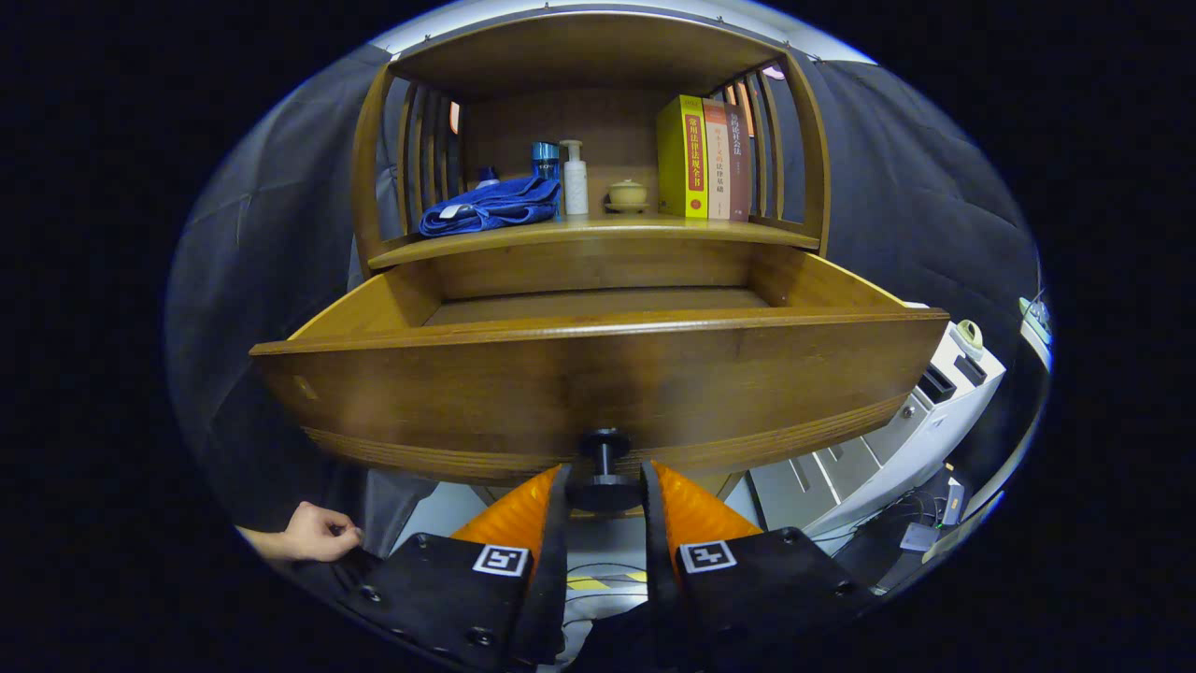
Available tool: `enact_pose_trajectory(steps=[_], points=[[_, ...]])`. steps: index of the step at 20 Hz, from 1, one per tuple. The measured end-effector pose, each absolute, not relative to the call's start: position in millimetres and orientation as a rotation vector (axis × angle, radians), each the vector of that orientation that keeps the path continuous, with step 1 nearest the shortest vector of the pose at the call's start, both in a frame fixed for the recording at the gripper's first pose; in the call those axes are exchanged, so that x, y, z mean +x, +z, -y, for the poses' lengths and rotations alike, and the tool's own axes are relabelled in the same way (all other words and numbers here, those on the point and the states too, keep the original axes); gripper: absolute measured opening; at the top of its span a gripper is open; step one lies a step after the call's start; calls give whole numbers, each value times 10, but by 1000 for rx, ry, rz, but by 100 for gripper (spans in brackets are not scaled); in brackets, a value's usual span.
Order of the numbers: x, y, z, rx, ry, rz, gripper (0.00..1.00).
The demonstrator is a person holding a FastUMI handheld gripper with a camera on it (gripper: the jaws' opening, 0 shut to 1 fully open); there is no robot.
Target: Pull open the drawer, take out the items inside it, and place them on the countertop above the cabinet.
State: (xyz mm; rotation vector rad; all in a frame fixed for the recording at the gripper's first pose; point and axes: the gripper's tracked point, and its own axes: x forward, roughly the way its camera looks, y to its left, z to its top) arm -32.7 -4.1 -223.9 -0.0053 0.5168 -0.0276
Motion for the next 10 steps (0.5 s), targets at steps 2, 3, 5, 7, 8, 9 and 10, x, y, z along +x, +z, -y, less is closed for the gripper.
enact_pose_trajectory(steps=[2,3,5,7,8,9,10], points=[[-325,-2250,25,9,-26,-514,46],[-326,-2252,20,11,-24,-514,48],[-345,-2218,31,11,-14,-507,52],[-368,-2151,46,11,-12,-491,56],[-390,-2124,45,10,-12,-488,62],[-405,-2100,42,11,-11,-488,67],[-425,-2067,51,15,-13,-483,78]])
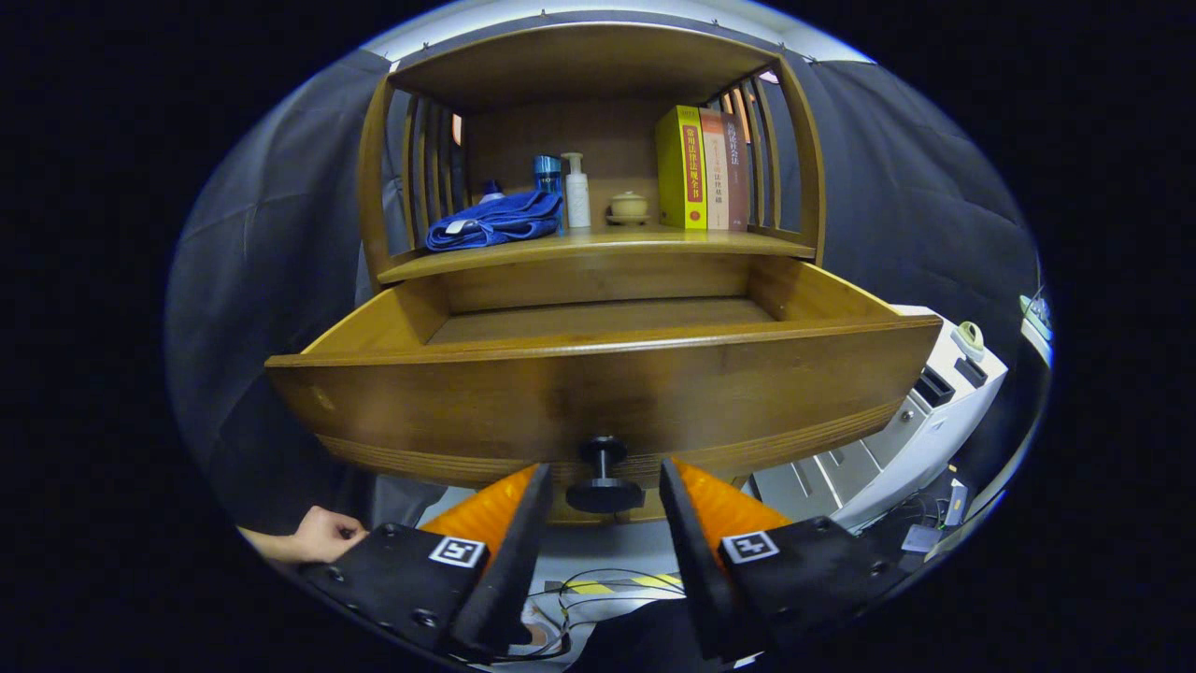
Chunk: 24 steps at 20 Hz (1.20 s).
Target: Pull open the drawer, take out the items inside it, and place them on the countertop above the cabinet.
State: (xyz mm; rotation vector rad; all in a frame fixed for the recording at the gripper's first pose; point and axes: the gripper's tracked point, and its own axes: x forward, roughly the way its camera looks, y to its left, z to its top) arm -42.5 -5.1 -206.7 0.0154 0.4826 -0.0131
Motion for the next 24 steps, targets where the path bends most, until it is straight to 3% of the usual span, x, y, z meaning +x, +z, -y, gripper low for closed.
enact_pose_trajectory(steps=[4,15,24], points=[[-448,-1811,9,14,3,-437,99],[206,-783,-10,-42,83,-415,98],[1044,-1144,-20,-13,93,-667,99]])
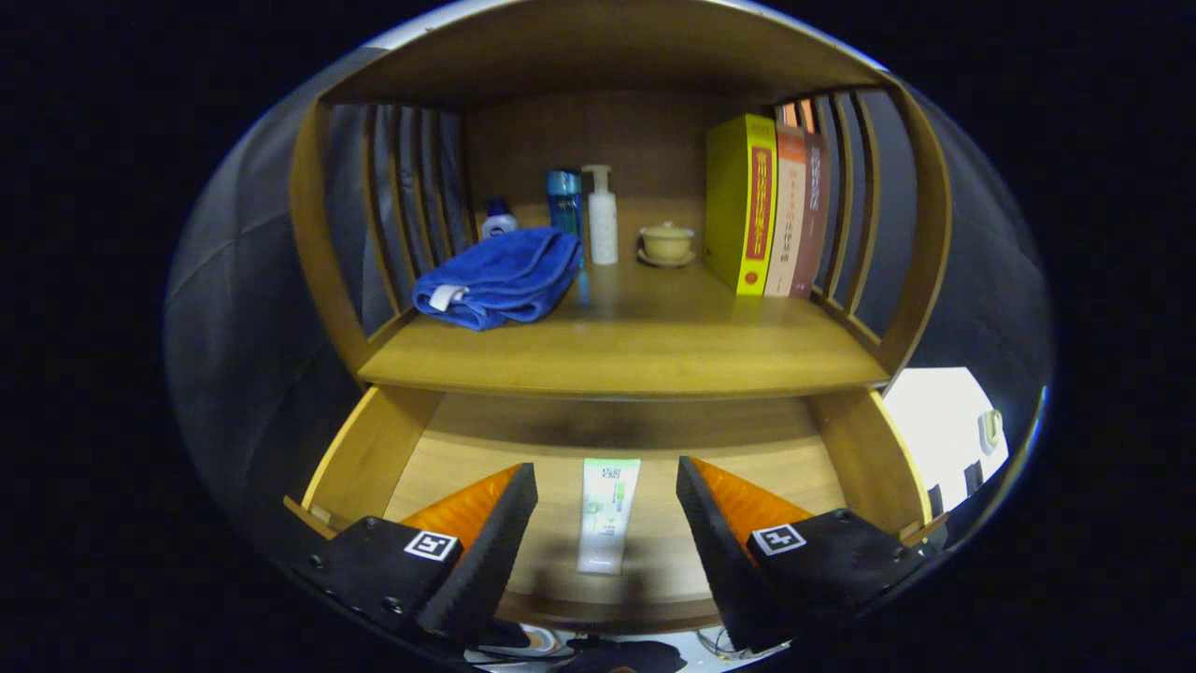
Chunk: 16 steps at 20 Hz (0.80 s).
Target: Pull open the drawer, take out the items inside it, and place them on the countertop above the cabinet.
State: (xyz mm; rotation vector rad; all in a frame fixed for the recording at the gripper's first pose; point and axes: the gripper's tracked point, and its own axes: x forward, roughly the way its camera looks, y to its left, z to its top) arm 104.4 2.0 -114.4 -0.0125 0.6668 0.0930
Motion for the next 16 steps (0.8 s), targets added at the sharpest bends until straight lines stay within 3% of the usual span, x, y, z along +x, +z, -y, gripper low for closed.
enact_pose_trajectory(steps=[8,16], points=[[1260,-1845,-65,-26,92,-984,99],[1165,-2207,-99,-37,68,-1160,99]])
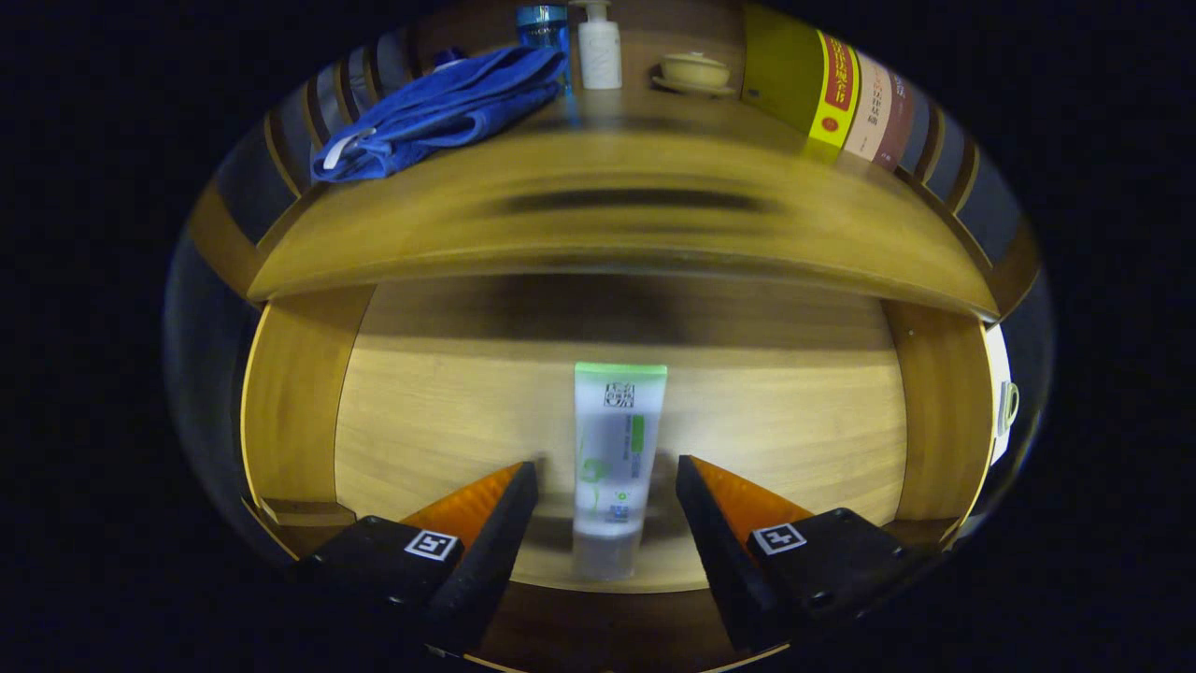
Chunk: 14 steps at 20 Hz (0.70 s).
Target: Pull open the drawer, take out the items inside it, and place them on the countertop above the cabinet.
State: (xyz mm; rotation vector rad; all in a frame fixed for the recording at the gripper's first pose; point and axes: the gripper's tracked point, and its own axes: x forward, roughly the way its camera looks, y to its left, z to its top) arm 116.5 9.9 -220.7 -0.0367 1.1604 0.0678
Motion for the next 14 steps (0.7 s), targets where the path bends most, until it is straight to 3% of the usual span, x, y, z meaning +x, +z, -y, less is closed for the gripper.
enact_pose_trajectory(steps=[3,9,12,14], points=[[1144,-2300,-124,-32,69,-1194,99],[1246,-2192,-96,-29,43,-1197,67],[1157,-2117,-51,5,49,-1169,57],[1081,-1997,-22,37,65,-1143,56]])
